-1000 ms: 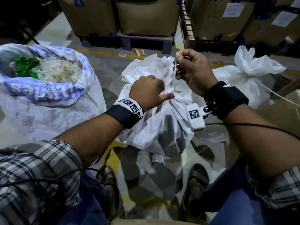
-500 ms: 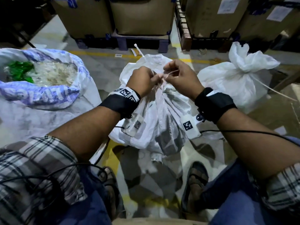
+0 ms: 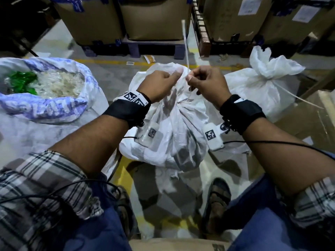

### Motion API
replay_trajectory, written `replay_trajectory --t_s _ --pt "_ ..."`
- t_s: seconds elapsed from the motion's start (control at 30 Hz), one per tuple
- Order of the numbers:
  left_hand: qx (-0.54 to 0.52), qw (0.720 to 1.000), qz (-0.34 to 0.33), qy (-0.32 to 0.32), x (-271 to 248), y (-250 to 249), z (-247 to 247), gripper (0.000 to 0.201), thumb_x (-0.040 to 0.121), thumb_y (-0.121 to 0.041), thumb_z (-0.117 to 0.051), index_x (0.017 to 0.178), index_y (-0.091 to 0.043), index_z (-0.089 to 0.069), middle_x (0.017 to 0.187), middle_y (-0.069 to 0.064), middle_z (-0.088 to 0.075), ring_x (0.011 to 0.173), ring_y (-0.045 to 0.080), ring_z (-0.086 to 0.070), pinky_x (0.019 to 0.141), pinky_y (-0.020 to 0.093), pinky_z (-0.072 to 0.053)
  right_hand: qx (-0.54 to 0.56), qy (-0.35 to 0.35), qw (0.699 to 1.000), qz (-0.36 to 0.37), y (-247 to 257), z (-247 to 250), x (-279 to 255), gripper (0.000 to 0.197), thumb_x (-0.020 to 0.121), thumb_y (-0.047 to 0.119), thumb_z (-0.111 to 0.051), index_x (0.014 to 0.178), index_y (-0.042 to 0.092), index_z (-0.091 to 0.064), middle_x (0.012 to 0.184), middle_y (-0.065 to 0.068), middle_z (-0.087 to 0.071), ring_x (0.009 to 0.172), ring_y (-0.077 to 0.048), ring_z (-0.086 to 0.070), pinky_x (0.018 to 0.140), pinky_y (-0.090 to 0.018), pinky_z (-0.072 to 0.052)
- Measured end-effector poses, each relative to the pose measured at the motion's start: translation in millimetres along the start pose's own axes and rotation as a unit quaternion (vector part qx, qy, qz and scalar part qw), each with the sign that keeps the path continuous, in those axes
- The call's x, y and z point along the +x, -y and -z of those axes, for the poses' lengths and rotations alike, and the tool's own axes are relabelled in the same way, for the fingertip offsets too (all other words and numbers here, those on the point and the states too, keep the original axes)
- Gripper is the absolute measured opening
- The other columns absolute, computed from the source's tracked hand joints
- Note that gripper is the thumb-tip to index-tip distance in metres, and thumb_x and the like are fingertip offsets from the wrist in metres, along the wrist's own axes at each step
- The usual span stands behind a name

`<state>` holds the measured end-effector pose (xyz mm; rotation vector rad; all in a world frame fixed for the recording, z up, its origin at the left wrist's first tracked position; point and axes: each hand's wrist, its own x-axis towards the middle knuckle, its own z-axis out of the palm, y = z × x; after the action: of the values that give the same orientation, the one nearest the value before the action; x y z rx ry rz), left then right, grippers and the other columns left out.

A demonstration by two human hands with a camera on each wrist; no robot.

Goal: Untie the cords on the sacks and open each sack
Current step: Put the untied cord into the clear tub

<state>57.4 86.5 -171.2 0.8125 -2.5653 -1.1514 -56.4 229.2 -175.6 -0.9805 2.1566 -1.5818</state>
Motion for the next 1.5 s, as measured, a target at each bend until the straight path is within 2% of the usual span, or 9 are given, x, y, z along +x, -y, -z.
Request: replay_trajectory --t_s 0.1,0.2,0.37,0.6,0.77,0.97,1.1,1.33,1.5 --pt "0.203 0.973 -0.093 -0.059 -3 1 6 0.036 0.090 -0.056 -0.059 0.084 -0.024 -0.074 0.083 -0.005 -0.071 0.081 0.019 -0.065 0.068 0.030 -0.047 -0.001 -0.030 0.999 0.012 5 15 0 0.008 0.094 0.011 -0.065 0.088 0.005 -0.065 0.070 -0.009 -0.065 0.057 -0.016 -0.061 0.048 -0.021 -0.045" --pt "0.299 0.930 -0.157 -0.144 -8 -11 9 0.032 0.088 -0.053 -0.063 0.085 -0.023 -0.076 0.080 0.003 -0.073 0.083 0.030 -0.068 0.060 0.029 -0.040 -0.001 -0.061 0.998 0.018 11 29 -2 0.012 0.097 0.010 -0.060 0.089 0.003 -0.065 0.073 -0.014 -0.064 0.060 -0.021 -0.060 0.050 -0.026 -0.046" --pt "0.169 0.953 -0.194 -0.162 -10 -52 7 0.036 0.086 -0.057 -0.063 0.078 -0.023 -0.075 0.068 -0.005 -0.072 0.070 0.015 -0.069 0.060 0.032 -0.054 0.049 -0.130 0.990 0.037 26 68 1 0.021 0.096 0.010 -0.058 0.094 -0.010 -0.067 0.074 -0.017 -0.061 0.053 -0.018 -0.056 0.049 -0.029 -0.043" --pt "-0.055 0.993 -0.103 -0.036 17 -104 -35 0.039 0.094 -0.050 -0.063 0.086 -0.014 -0.077 0.075 0.003 -0.077 0.063 0.011 -0.074 0.059 0.033 -0.061 0.016 -0.100 0.995 0.015 20 92 -15 0.021 0.095 0.008 -0.062 0.093 -0.011 -0.067 0.070 -0.012 -0.060 0.050 -0.017 -0.055 0.044 -0.025 -0.039" --pt "-0.175 0.983 -0.054 0.000 32 -131 -68 0.023 0.092 -0.030 -0.070 0.072 -0.018 -0.074 0.071 0.002 -0.072 0.062 0.007 -0.067 0.047 0.019 -0.042 -0.072 -0.098 0.993 -0.005 10 113 -23 0.021 0.093 0.019 -0.066 0.088 0.000 -0.072 0.070 -0.009 -0.067 0.052 -0.017 -0.061 0.048 -0.024 -0.043" --pt "-0.265 0.960 -0.015 0.085 36 -186 -110 0.021 0.085 -0.028 -0.080 0.070 -0.018 -0.068 0.086 0.009 -0.076 0.067 0.013 -0.069 0.053 0.021 -0.046 -0.149 -0.145 0.977 -0.036 1 162 -52 0.018 0.091 0.018 -0.066 0.082 0.004 -0.072 0.074 -0.015 -0.072 0.064 -0.024 -0.071 0.060 -0.032 -0.053" --pt "-0.349 0.930 0.017 0.112 28 -225 -151 0.021 0.078 0.005 -0.080 0.083 -0.004 -0.061 0.094 0.028 -0.069 0.076 0.029 -0.068 0.075 0.037 -0.062 -0.190 -0.184 0.963 -0.049 -2 207 -78 0.015 0.092 0.023 -0.067 0.087 0.011 -0.075 0.079 -0.005 -0.073 0.076 -0.024 -0.070 0.076 -0.038 -0.057" --pt "-0.383 0.915 -0.042 0.116 27 -298 -218 0.021 0.074 0.005 -0.083 0.077 -0.005 -0.065 0.076 0.016 -0.064 0.064 0.025 -0.064 0.069 0.033 -0.060 -0.300 -0.266 0.910 -0.103 -10 308 -134 0.012 0.088 0.026 -0.071 0.086 0.015 -0.077 0.084 -0.004 -0.075 0.080 -0.018 -0.068 0.072 -0.025 -0.047" --pt "-0.298 0.919 -0.093 0.240 21 -356 -286 0.019 0.088 0.003 -0.072 0.073 -0.007 -0.064 0.067 0.013 -0.060 0.056 0.020 -0.058 0.052 0.026 -0.052 -0.342 -0.330 0.865 -0.164 -25 381 -177 0.014 0.090 0.030 -0.067 0.094 0.020 -0.076 0.095 -0.007 -0.072 0.104 -0.025 -0.062 0.092 -0.046 -0.055"
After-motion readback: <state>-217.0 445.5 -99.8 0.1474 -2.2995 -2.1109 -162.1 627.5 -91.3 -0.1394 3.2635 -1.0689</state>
